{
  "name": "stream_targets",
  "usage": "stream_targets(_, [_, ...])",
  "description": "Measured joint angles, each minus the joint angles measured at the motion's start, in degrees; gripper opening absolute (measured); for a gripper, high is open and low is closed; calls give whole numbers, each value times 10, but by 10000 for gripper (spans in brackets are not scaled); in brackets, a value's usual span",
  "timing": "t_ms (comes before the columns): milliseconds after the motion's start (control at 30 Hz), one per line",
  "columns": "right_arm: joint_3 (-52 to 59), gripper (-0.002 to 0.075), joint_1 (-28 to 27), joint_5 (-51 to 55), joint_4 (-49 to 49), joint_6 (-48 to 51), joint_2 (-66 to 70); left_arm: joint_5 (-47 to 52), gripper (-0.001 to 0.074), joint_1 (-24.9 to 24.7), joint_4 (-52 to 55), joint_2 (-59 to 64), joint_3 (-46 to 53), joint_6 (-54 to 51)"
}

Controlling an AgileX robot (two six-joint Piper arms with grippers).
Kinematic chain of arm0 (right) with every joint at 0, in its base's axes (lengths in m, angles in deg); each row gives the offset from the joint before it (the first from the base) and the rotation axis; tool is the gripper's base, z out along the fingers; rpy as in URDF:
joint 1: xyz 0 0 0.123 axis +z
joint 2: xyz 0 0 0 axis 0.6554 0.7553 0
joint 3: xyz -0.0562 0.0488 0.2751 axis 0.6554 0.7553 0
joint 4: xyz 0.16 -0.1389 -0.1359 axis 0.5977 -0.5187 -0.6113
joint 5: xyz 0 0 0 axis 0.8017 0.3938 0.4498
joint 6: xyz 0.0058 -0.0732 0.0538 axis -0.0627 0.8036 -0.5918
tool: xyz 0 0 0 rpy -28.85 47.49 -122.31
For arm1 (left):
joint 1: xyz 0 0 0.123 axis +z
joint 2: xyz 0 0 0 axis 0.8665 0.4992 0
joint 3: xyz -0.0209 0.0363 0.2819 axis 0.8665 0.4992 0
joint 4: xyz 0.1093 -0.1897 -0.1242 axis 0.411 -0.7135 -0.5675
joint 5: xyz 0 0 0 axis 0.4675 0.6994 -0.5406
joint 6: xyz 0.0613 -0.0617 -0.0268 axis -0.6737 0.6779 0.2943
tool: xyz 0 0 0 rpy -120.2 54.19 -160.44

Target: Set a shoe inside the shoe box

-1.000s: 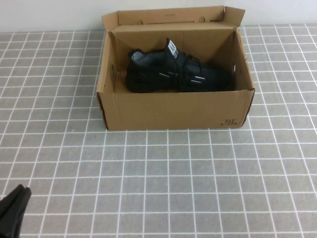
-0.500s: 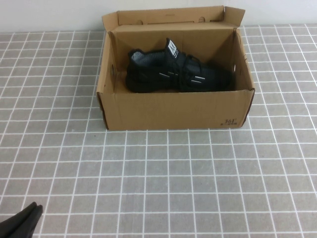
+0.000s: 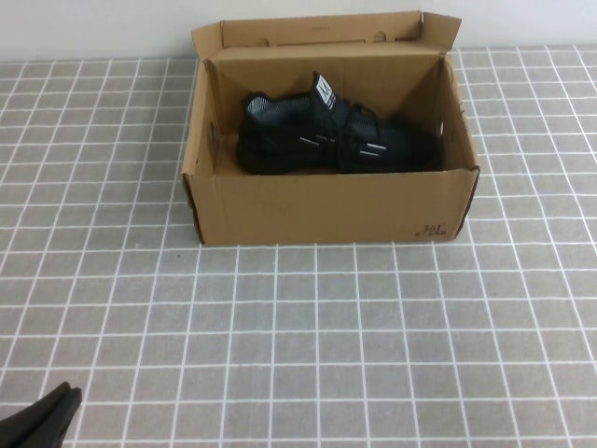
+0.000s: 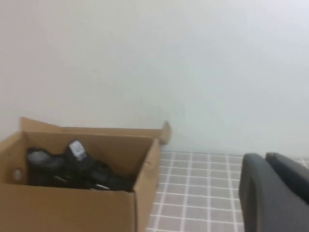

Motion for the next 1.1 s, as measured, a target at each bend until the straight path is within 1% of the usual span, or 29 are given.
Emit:
stream_targets(100, [62, -16, -16, -43, -1, 0, -23, 1, -1, 0, 0, 0, 0, 0])
stream_targets(267, [164, -16, -20, -98, 11, 0, -72, 1, -1, 0, 0, 0, 0, 0])
stream_targets(367, [210, -16, -20, -142, 15, 0, -79, 1, -1, 0, 0, 0, 0, 0])
stream_targets(1000, [218, -16, -21, -167, 20, 0, -79, 10, -1, 0, 0, 0, 0, 0])
stream_targets(1033, [218, -16, -21, -164, 18, 0, -79, 10, -1, 0, 0, 0, 0, 0])
stream_targets(1100, [218, -16, -21, -149, -18, -5, -79, 11, -1, 0, 0, 0, 0, 0])
